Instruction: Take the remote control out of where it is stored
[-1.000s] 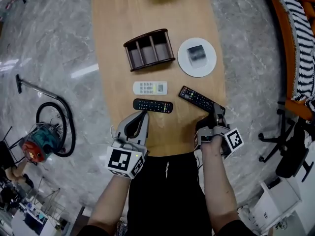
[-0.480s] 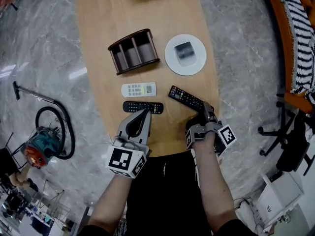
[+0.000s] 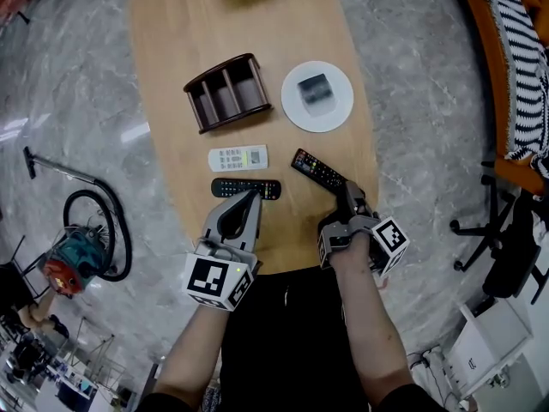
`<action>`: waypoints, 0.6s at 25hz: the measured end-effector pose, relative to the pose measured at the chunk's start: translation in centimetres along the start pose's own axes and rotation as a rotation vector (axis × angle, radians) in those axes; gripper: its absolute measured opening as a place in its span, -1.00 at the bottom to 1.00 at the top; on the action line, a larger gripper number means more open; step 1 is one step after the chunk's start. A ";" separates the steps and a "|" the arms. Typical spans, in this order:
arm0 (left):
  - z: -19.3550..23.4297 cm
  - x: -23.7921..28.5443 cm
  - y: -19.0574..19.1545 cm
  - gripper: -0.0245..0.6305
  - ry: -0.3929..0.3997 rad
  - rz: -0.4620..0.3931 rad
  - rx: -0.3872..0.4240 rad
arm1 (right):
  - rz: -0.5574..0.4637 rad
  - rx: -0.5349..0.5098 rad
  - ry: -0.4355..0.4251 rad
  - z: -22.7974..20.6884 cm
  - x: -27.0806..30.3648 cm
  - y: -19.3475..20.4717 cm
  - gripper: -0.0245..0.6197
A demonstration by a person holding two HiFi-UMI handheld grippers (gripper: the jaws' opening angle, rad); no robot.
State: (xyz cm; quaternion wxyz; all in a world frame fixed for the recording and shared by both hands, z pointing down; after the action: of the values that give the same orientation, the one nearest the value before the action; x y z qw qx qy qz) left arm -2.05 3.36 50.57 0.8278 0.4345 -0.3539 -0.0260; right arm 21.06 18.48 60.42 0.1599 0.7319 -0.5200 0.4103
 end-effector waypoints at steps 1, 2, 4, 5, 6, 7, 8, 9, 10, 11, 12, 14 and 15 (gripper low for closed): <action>-0.1 -0.1 0.1 -0.90 -0.002 -0.001 -0.002 | 0.010 0.004 0.004 -0.3 -0.2 0.1 -0.31; -0.1 -0.2 0.2 -0.90 -0.002 -0.003 -0.005 | 0.019 0.007 0.005 -0.6 -0.3 0.3 -0.31; -0.3 -0.3 0.3 -0.90 0.000 -0.007 -0.008 | 0.030 0.002 0.004 -1.1 -0.6 0.4 -0.31; -0.4 -0.4 0.3 -0.90 0.001 -0.009 -0.009 | 0.035 -0.004 0.005 -1.3 -0.8 0.6 -0.31; -0.4 -0.6 0.4 -0.90 0.001 -0.010 -0.008 | 0.040 -0.009 0.008 -1.5 -0.9 0.7 -0.31; -0.4 -0.8 0.6 -0.90 -0.001 -0.010 -0.007 | 0.045 -0.017 0.012 -1.6 -1.1 0.9 -0.31; -0.4 -0.9 0.8 -0.90 -0.004 -0.010 -0.007 | 0.047 -0.031 0.018 -1.8 -1.4 1.0 -0.31; -0.4 -1.1 0.9 -0.90 -0.007 -0.011 -0.007 | 0.047 -0.054 0.025 -1.8 -1.7 1.1 -0.31; -0.3 -1.3 1.0 -0.90 -0.010 -0.014 -0.008 | 0.047 -0.082 0.023 -1.7 -1.9 1.1 -0.31; -0.3 -1.5 1.0 -0.90 -0.013 -0.018 -0.007 | 0.051 -0.114 0.006 -1.4 -2.2 1.2 -0.31; -0.2 -1.8 0.9 -0.90 -0.016 -0.024 -0.004 | 0.056 -0.152 -0.017 -0.9 -2.4 1.3 -0.31; -0.2 -2.6 0.4 -0.91 -0.023 -0.038 0.006 | 0.069 -0.229 -0.059 0.3 -3.0 1.5 -0.31; -0.2 -3.0 0.1 -0.91 -0.025 -0.044 0.010 | 0.076 -0.263 -0.074 0.8 -3.4 1.6 -0.31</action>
State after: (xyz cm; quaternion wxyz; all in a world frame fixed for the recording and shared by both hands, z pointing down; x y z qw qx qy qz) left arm -4.26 4.63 48.89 0.8206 0.4457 -0.3545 -0.0480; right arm 19.56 19.40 56.99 0.2193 0.6991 -0.6023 0.3170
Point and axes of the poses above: the fingertips, and each gripper's own axes: x forward along the fingers, z to its left, y out of its underside, the point moved 10 cm from there along -x, backward along the fingers, and after that the axes turned 1 degree about x, right-handed, at the moved point
